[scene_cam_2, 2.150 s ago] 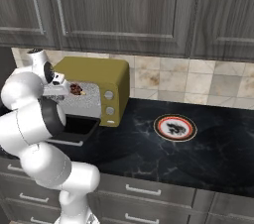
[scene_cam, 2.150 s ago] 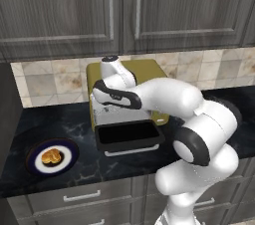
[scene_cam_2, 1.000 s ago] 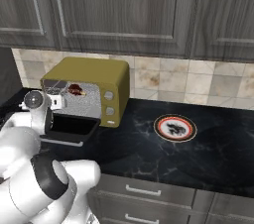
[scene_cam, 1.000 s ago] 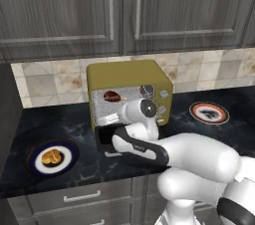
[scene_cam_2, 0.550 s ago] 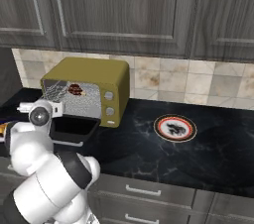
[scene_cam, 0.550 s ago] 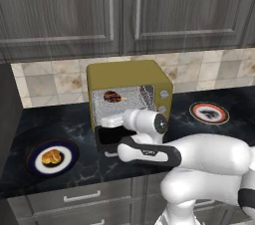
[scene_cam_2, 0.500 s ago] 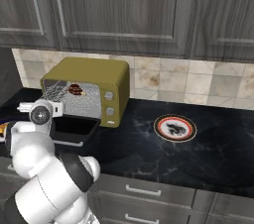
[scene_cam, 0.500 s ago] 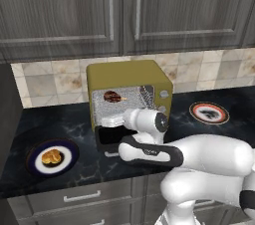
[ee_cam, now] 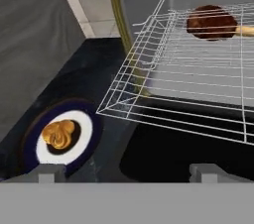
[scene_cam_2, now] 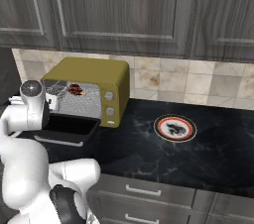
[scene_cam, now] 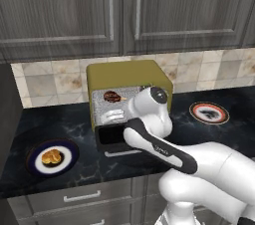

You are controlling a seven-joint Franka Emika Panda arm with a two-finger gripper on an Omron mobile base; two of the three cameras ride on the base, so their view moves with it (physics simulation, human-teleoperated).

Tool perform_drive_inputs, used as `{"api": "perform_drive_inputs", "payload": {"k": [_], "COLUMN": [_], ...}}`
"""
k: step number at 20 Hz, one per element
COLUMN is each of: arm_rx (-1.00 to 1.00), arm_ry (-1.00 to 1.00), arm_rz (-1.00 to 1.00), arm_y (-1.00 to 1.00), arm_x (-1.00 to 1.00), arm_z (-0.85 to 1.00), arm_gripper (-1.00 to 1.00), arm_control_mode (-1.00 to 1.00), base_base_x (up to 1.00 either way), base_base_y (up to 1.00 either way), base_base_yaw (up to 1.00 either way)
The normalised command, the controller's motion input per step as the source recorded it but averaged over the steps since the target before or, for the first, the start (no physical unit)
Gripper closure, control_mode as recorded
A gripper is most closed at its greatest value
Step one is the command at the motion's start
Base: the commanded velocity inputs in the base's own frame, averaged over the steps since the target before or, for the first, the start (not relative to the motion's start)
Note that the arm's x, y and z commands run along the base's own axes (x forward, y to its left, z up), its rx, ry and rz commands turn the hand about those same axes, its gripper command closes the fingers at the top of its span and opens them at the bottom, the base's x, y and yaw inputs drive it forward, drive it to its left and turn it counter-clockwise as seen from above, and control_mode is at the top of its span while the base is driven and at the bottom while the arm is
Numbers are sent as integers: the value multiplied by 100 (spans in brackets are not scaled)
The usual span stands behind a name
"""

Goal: Open the toaster oven door. Place the bread on the top rack in the toaster oven and place the steak on the bottom rack.

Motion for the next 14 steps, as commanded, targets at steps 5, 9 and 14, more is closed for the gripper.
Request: {"api": "perform_drive_inputs", "payload": {"k": [5, 9, 14], "arm_rx": [-25, -17, -17], "arm_ry": [48, 39, 31], "arm_rz": [6, 7, 13], "arm_y": [31, 44, 50], "arm_x": [-31, -32, -29], "arm_z": [38, 10, -1], "arm_gripper": [-100, -100, -100], "arm_control_mode": [-100, -100, -100], "base_base_x": [0, 0, 0], "base_base_y": [0, 0, 0], "base_base_yaw": [0, 0, 0]}}
